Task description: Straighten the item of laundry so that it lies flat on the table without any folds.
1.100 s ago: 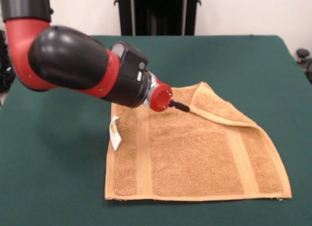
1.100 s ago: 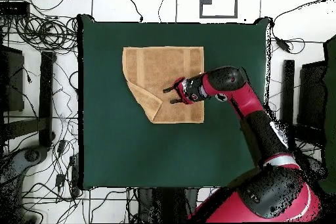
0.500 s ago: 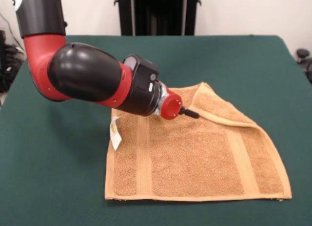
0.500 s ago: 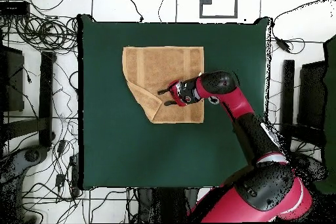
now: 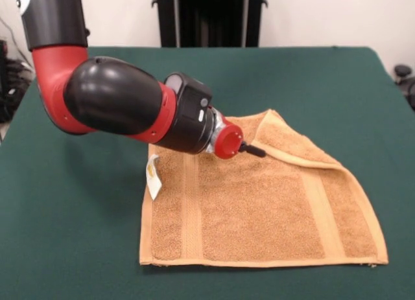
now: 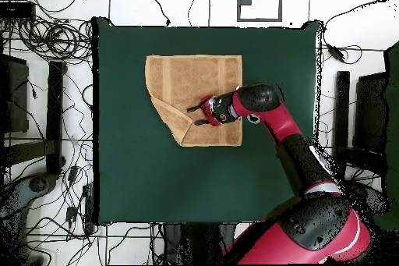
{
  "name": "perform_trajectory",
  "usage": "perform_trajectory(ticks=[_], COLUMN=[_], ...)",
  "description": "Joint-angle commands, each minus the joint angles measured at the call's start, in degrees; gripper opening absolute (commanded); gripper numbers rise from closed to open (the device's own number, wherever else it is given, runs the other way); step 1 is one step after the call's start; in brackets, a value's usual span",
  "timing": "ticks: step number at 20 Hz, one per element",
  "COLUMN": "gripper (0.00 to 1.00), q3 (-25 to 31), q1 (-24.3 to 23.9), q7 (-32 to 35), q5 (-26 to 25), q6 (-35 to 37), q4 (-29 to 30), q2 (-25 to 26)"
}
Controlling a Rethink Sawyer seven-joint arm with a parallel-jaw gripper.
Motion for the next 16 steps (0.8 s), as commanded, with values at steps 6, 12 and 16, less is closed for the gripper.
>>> perform_trajectory(ticks=[6,12,16], gripper=[1.0,1.0,1.0], q3=[6.25,6.29,6.48], q1=[3.46,3.47,3.48], q7=[-1.4,-1.42,-0.26], q5=[2.5,2.72,2.61], q6=[-11.1,-10.96,-12.78], q4=[3.85,3.4,4.86], q2=[2.54,3.3,2.75])
